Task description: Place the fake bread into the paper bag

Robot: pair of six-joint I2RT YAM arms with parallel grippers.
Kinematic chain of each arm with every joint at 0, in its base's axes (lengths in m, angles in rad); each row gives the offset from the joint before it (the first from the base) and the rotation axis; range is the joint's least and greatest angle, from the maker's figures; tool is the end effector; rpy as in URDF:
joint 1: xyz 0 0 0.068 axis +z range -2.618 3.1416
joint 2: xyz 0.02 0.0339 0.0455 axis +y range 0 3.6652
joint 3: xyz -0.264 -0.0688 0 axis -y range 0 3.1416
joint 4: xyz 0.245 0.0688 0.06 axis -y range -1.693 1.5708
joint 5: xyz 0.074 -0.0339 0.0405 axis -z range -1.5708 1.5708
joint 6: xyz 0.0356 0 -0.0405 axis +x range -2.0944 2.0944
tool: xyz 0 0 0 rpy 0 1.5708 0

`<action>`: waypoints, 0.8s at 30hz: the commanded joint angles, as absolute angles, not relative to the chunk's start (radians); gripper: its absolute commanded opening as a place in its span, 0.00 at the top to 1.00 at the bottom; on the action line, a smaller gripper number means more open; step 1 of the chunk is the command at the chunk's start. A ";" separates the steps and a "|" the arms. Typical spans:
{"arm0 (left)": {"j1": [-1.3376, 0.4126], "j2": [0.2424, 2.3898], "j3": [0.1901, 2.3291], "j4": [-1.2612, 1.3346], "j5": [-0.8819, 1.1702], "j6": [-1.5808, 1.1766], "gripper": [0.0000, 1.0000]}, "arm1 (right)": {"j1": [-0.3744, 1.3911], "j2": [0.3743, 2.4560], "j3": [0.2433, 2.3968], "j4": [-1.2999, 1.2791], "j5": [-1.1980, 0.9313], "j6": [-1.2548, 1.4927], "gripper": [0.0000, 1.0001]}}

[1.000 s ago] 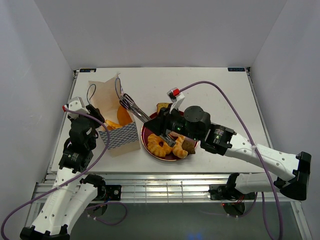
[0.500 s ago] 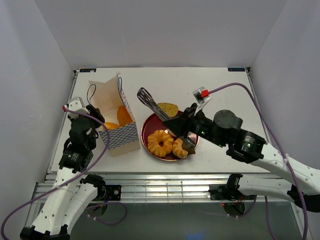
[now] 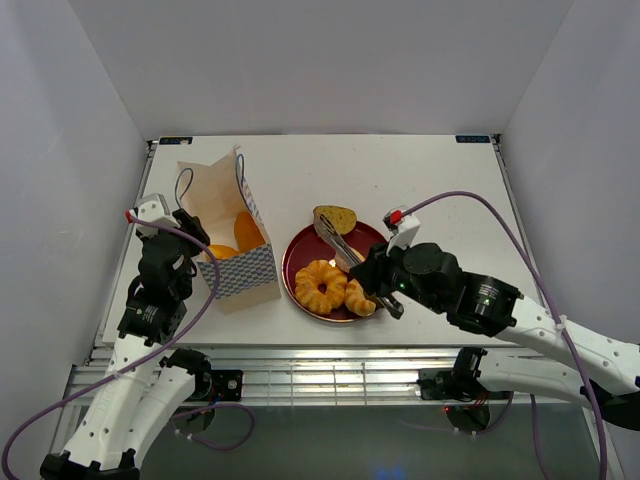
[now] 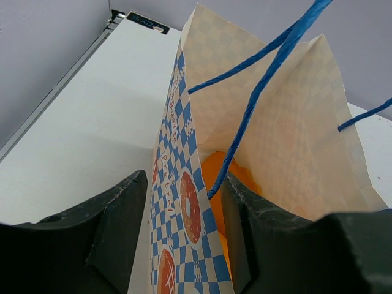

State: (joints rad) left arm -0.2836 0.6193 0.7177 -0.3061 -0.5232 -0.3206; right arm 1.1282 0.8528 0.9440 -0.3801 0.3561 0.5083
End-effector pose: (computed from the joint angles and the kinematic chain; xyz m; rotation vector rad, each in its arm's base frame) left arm 0.1447 -0.0236 0.3289 -0.4031 1.7034 0.0244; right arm 0.0916 0.1643 0.3638 -0.3371 1.8902 0.8022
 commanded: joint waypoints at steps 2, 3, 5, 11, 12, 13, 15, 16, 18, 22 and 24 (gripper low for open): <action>-0.287 0.623 0.727 -0.324 -0.512 -0.314 0.38 | 1.134 0.828 0.916 -0.449 0.446 0.502 0.64; -0.287 0.623 0.727 -0.324 -0.509 -0.314 0.38 | 1.134 0.824 0.901 -0.478 0.455 0.506 0.64; -0.287 0.624 0.729 -0.325 -0.508 -0.314 0.38 | 1.134 0.805 0.884 -0.511 0.482 0.521 0.64; -0.287 0.623 0.726 -0.324 -0.506 -0.314 0.38 | 1.132 0.750 0.790 -0.581 0.518 0.540 0.59; -0.287 0.624 0.727 -0.324 -0.505 -0.314 0.38 | 1.132 0.747 0.782 -0.590 0.535 0.543 0.58; -0.287 0.624 0.727 -0.324 -0.503 -0.314 0.38 | 1.134 0.746 0.767 -0.609 0.543 0.548 0.57; -0.287 0.626 0.727 -0.325 -0.503 -0.313 0.38 | 1.132 0.741 0.758 -0.617 0.557 0.552 0.56; -0.287 0.626 0.729 -0.325 -0.503 -0.313 0.38 | 1.131 0.738 0.746 -0.617 0.558 0.552 0.55; -0.287 0.624 0.726 -0.325 -0.505 -0.314 0.38 | 1.126 0.738 0.738 -0.618 0.565 0.551 0.53; -0.287 0.627 0.727 -0.325 -0.503 -0.314 0.38 | 1.111 0.744 0.733 -0.617 0.560 0.552 0.52; -0.287 0.629 0.727 -0.324 -0.503 -0.313 0.38 | 1.109 0.752 0.735 -0.617 0.557 0.552 0.50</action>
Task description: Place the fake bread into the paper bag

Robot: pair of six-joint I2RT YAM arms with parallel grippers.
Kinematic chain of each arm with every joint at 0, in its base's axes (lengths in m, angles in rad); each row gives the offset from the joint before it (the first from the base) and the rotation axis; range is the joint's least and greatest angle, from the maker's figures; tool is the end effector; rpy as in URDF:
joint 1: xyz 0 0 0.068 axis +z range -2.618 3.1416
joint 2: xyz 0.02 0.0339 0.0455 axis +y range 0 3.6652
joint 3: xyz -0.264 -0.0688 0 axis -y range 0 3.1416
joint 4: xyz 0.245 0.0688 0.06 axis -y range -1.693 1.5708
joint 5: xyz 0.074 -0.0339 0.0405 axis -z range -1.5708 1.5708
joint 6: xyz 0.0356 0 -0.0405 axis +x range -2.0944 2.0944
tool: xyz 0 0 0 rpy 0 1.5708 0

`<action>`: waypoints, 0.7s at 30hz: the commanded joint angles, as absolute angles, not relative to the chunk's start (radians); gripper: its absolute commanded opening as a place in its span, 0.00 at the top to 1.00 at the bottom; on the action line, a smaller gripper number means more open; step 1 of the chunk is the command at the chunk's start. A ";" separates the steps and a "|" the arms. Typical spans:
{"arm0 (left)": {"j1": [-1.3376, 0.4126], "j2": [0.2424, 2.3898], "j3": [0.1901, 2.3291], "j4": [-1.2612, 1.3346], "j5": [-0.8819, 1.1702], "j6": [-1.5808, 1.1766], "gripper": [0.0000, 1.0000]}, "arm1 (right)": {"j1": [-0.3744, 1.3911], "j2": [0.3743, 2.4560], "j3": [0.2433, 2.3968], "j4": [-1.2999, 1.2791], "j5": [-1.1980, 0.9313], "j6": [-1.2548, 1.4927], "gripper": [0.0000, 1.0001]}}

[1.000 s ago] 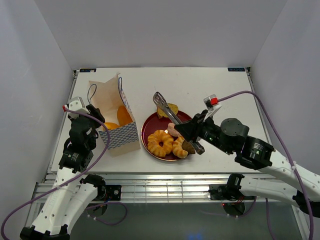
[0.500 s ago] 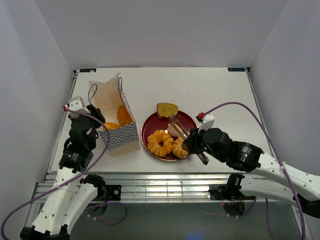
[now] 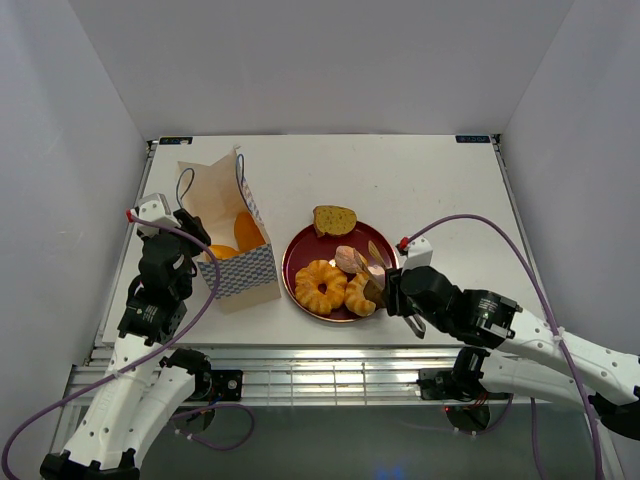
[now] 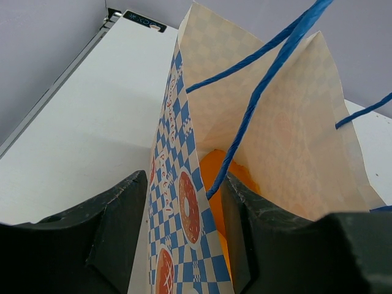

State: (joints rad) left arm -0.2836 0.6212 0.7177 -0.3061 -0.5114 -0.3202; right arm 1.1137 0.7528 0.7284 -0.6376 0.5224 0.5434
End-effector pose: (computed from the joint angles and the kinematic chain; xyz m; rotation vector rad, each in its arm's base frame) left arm 0.1452 -0.0242 0.3286 -0.3944 1.7084 0.0152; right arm 0.0850 0.1325 0.2835 -0.3337 2.1312 0.3835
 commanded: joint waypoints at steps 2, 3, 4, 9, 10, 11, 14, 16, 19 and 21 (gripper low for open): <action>-0.287 0.627 0.726 -0.325 -0.503 -0.313 0.38 | 1.103 0.755 0.736 -0.617 0.545 0.552 0.49; -0.287 0.629 0.727 -0.325 -0.503 -0.313 0.38 | 1.098 0.758 0.736 -0.617 0.538 0.552 0.48; -0.287 0.627 0.727 -0.324 -0.502 -0.313 0.38 | 1.097 0.759 0.736 -0.617 0.535 0.555 0.48; -0.288 0.626 0.726 -0.324 -0.503 -0.313 0.38 | 1.074 0.765 0.735 -0.614 0.505 0.564 0.46; -0.288 0.626 0.726 -0.324 -0.505 -0.313 0.38 | 1.071 0.767 0.735 -0.614 0.500 0.565 0.46; -0.288 0.626 0.727 -0.325 -0.505 -0.313 0.38 | 1.068 0.769 0.733 -0.614 0.494 0.563 0.46; -0.288 0.624 0.726 -0.325 -0.505 -0.313 0.38 | 1.054 0.775 0.724 -0.606 0.471 0.560 0.46; -0.288 0.624 0.727 -0.324 -0.505 -0.313 0.38 | 1.045 0.779 0.713 -0.589 0.451 0.555 0.45; -0.288 0.624 0.726 -0.325 -0.505 -0.313 0.38 | 1.029 0.784 0.700 -0.572 0.436 0.552 0.45; -0.290 0.624 0.727 -0.324 -0.503 -0.313 0.38 | 1.016 0.792 0.695 -0.558 0.414 0.545 0.45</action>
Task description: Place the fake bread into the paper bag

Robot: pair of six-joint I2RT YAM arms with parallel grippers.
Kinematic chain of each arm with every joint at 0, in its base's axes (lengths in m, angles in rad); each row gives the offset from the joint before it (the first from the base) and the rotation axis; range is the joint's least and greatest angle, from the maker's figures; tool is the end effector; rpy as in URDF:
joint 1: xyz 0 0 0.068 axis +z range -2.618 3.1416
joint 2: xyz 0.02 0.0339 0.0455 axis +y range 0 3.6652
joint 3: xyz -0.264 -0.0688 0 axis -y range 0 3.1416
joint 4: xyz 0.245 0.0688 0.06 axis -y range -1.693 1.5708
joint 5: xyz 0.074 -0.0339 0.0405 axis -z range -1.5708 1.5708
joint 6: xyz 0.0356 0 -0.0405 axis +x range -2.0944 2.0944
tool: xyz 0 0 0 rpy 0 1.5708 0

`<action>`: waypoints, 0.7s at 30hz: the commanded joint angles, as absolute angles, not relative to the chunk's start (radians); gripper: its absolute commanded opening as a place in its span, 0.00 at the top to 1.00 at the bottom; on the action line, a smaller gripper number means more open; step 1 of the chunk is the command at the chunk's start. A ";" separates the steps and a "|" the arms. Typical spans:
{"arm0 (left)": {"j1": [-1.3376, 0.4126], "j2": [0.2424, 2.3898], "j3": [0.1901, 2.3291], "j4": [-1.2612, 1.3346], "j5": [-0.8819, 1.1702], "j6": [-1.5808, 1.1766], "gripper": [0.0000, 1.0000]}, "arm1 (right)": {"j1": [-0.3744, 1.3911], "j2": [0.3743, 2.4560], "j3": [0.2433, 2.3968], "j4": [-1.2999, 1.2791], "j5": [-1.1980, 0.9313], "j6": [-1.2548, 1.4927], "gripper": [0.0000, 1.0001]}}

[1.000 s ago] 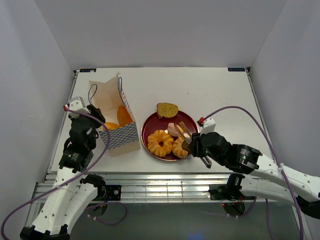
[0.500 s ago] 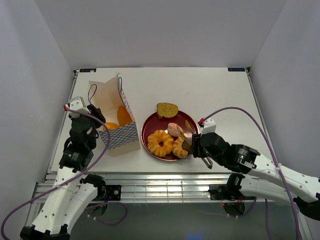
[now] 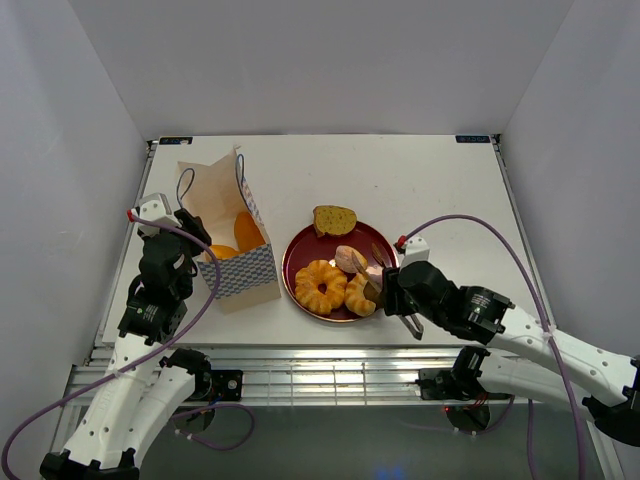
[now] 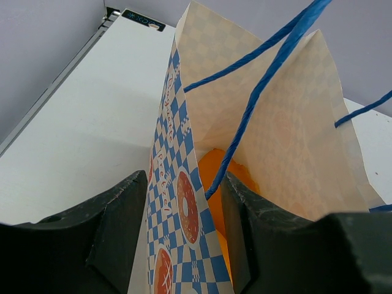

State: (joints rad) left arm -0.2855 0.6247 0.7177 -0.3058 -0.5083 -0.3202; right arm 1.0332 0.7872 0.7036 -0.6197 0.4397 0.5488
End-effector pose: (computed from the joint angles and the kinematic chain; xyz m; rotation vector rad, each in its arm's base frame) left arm 0.1459 -0.0248 0.3282 -0.3901 1.7125 0.0125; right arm 0.0969 0.1330 0.2712 -0.3080 2.2008 0.3807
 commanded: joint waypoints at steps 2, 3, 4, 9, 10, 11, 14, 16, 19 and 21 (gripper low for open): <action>-0.291 0.626 0.727 -0.324 -0.500 -0.313 0.38 | 1.006 0.796 0.689 -0.548 0.391 0.535 0.45; -0.293 0.626 0.729 -0.325 -0.500 -0.313 0.38 | 0.994 0.801 0.687 -0.537 0.381 0.532 0.44; -0.293 0.626 0.727 -0.325 -0.500 -0.311 0.38 | 0.989 0.802 0.686 -0.532 0.373 0.525 0.44; -0.296 0.621 0.726 -0.327 -0.505 -0.313 0.38 | 0.950 0.807 0.678 -0.508 0.310 0.514 0.45; -0.296 0.621 0.726 -0.327 -0.505 -0.313 0.38 | 0.948 0.805 0.677 -0.502 0.302 0.515 0.45; -0.296 0.623 0.727 -0.327 -0.505 -0.313 0.38 | 0.946 0.798 0.675 -0.499 0.298 0.515 0.45; -0.296 0.620 0.727 -0.327 -0.505 -0.313 0.38 | 0.939 0.793 0.676 -0.500 0.284 0.517 0.45; -0.296 0.620 0.726 -0.327 -0.503 -0.313 0.38 | 0.936 0.788 0.673 -0.499 0.272 0.520 0.45; -0.295 0.620 0.726 -0.327 -0.505 -0.313 0.38 | 0.933 0.788 0.675 -0.502 0.247 0.528 0.45; -0.296 0.620 0.727 -0.327 -0.505 -0.313 0.38 | 0.931 0.790 0.675 -0.502 0.232 0.526 0.45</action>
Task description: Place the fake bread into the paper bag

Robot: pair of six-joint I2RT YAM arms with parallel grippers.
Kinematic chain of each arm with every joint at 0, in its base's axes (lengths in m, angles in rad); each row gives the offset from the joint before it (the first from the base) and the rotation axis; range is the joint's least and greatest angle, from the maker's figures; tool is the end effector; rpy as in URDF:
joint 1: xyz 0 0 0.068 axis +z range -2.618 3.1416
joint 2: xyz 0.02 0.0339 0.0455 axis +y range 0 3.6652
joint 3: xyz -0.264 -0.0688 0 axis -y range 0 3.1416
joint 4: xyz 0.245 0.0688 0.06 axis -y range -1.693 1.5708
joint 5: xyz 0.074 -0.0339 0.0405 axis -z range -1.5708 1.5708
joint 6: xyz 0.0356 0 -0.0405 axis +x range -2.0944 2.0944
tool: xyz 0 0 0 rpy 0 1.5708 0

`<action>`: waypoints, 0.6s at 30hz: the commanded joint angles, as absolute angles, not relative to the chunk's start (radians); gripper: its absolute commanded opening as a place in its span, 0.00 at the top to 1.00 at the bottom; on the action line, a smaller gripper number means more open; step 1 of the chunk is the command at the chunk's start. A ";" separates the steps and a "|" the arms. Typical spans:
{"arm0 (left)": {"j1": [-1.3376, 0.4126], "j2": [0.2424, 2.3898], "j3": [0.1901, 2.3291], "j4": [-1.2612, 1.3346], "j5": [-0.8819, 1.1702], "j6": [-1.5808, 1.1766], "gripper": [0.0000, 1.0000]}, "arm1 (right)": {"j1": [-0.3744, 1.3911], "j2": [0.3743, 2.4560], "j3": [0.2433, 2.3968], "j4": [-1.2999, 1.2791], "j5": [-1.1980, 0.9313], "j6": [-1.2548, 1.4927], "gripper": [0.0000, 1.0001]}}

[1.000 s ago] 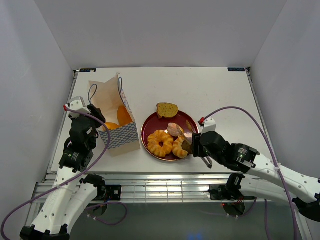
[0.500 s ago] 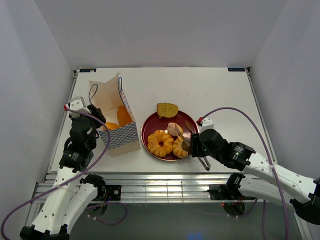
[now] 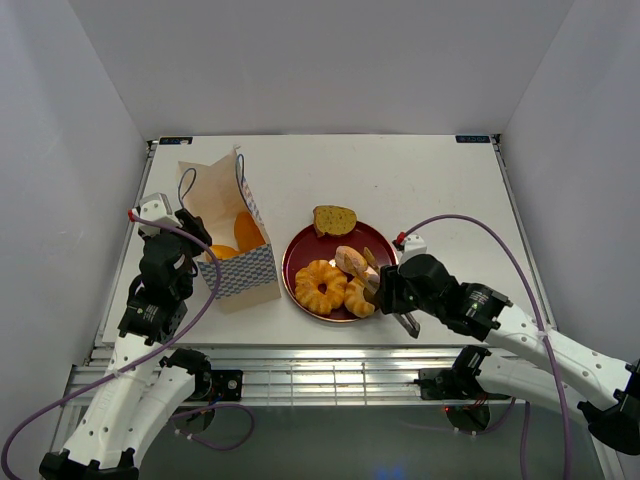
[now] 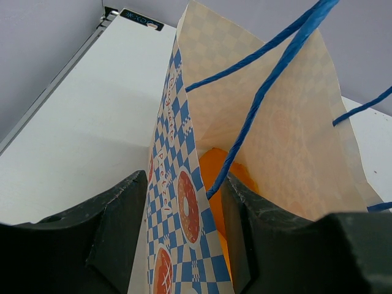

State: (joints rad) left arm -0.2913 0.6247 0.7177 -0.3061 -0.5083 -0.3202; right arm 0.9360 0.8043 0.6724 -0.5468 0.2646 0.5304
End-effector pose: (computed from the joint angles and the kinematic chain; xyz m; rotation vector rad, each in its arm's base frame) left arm 0.1457 -0.0256 0.3282 -0.3851 1.7139 0.0084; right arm 0.1095 0.1330 0.2629 -0.3150 2.2477 0.5009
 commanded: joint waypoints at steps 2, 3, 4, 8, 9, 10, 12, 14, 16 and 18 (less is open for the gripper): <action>-0.295 0.620 0.726 -0.325 -0.505 -0.313 0.38 | 0.931 0.793 0.673 -0.503 0.227 0.528 0.44; -0.296 0.620 0.727 -0.327 -0.505 -0.313 0.38 | 0.928 0.796 0.673 -0.502 0.224 0.528 0.44; -0.296 0.620 0.726 -0.325 -0.503 -0.313 0.38 | 0.928 0.796 0.672 -0.502 0.224 0.528 0.44; -0.296 0.620 0.726 -0.325 -0.503 -0.313 0.38 | 0.925 0.811 0.664 -0.502 0.232 0.529 0.44; -0.296 0.620 0.727 -0.327 -0.503 -0.313 0.38 | 0.922 0.813 0.660 -0.500 0.232 0.529 0.44; -0.296 0.620 0.726 -0.325 -0.502 -0.313 0.38 | 0.920 0.815 0.660 -0.502 0.230 0.529 0.44; -0.296 0.621 0.727 -0.327 -0.502 -0.313 0.38 | 0.916 0.822 0.658 -0.502 0.232 0.529 0.45; -0.296 0.621 0.729 -0.325 -0.500 -0.313 0.38 | 0.910 0.825 0.661 -0.503 0.229 0.528 0.46; -0.296 0.621 0.727 -0.325 -0.499 -0.313 0.38 | 0.904 0.825 0.666 -0.502 0.224 0.525 0.48; -0.296 0.621 0.727 -0.327 -0.499 -0.313 0.38 | 0.896 0.831 0.670 -0.503 0.216 0.519 0.52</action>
State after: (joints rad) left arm -0.2913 0.6247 0.7177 -0.3061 -0.5079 -0.3202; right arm 0.9085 0.8276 0.6567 -0.5430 0.2256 0.5297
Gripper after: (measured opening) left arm 0.617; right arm 0.498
